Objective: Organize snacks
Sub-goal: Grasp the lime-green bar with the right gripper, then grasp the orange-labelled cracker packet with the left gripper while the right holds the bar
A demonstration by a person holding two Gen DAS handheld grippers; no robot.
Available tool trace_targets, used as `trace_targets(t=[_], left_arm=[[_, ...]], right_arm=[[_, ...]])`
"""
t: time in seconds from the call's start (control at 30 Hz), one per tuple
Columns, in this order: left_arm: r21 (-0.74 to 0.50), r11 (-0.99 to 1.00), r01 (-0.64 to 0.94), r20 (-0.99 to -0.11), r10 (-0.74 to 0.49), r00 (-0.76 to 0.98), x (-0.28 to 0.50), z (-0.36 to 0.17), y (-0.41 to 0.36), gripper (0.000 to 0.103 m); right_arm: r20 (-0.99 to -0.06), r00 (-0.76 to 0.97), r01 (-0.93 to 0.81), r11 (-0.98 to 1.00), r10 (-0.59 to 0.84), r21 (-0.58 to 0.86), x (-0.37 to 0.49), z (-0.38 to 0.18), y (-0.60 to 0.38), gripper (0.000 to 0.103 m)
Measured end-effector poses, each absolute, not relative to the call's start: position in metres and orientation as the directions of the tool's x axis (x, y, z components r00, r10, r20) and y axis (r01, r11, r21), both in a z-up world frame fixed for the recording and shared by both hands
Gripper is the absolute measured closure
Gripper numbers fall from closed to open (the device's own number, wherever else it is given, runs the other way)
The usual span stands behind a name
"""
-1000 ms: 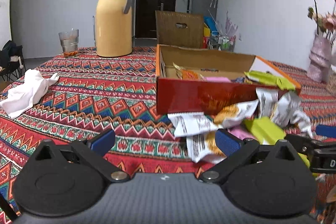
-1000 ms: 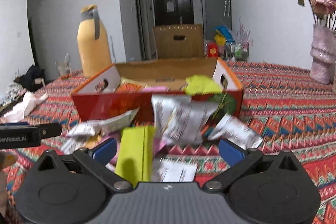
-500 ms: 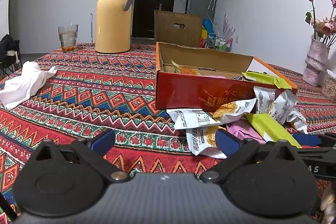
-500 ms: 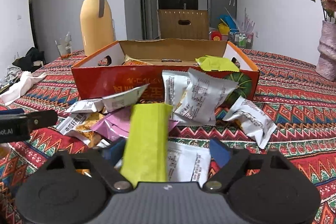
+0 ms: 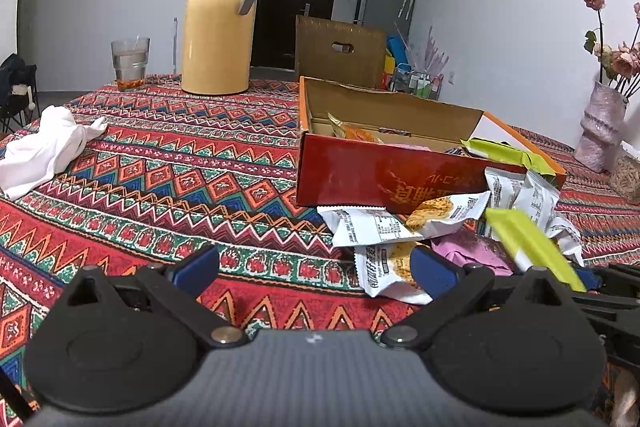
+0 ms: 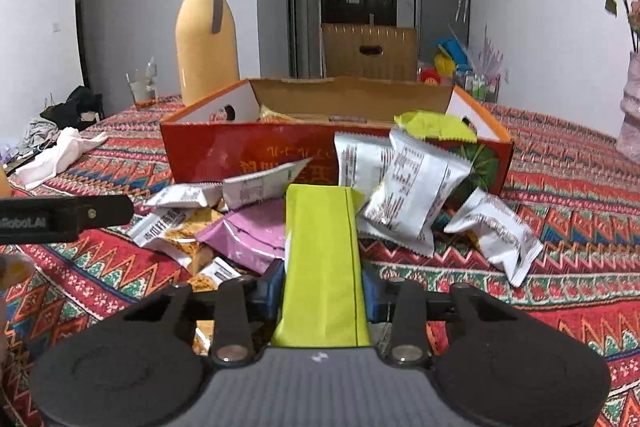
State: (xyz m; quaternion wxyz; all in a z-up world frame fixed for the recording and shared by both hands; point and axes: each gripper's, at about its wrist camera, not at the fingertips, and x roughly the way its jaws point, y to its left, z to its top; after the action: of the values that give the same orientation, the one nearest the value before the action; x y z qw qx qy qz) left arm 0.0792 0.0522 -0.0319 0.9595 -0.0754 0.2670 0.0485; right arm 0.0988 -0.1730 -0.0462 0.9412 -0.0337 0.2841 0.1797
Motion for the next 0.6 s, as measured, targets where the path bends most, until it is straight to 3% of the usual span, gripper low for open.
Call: trace_targets(t=[0.5, 0.6], left_arm=[[-0.057, 0.983, -0.177, -0.547, 0.117, 0.829, 0.081, -0.03, 0.043, 0.0], [-0.082, 0.986, -0.146, -0.562, 0.076, 0.824, 0.078, -0.027, 0.035, 0.0]], right_arm=[[-0.444, 0.845, -0.304, 0.951, 0.297, 0.059, 0.061, -0.028, -0.213, 0.066], [-0.44, 0.852, -0.283, 0.957, 0.283, 0.068, 0.057, -0.03, -0.226, 0.066]])
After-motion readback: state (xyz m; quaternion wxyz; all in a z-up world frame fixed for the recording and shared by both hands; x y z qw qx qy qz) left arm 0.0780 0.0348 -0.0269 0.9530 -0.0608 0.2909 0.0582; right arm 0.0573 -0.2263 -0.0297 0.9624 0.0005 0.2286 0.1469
